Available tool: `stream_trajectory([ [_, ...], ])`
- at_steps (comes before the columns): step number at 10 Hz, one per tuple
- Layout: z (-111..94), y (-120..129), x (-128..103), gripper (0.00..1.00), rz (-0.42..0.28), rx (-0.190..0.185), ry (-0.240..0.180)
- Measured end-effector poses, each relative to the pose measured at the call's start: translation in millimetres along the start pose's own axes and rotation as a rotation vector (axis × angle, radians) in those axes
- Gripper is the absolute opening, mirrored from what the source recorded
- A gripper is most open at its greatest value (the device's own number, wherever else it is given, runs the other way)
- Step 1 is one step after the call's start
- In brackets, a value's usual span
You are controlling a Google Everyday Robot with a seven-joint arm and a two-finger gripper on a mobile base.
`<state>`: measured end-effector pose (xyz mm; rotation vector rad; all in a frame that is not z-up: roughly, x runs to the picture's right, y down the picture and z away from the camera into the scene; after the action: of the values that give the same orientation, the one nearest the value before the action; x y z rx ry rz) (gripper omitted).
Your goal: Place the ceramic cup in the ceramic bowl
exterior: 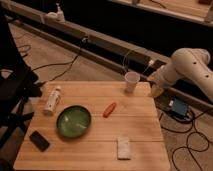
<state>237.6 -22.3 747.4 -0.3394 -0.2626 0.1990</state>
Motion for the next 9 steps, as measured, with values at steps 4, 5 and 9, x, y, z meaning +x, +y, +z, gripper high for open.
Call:
stream_trajectory([
  [4, 22, -21, -27, 0.65, -0.039, 0.040, -0.044],
  [5, 21, -21, -25, 0.65, -0.037, 0.040, -0.042],
  [9, 23, -26, -22, 0.65, -0.021, 0.049, -0.044],
])
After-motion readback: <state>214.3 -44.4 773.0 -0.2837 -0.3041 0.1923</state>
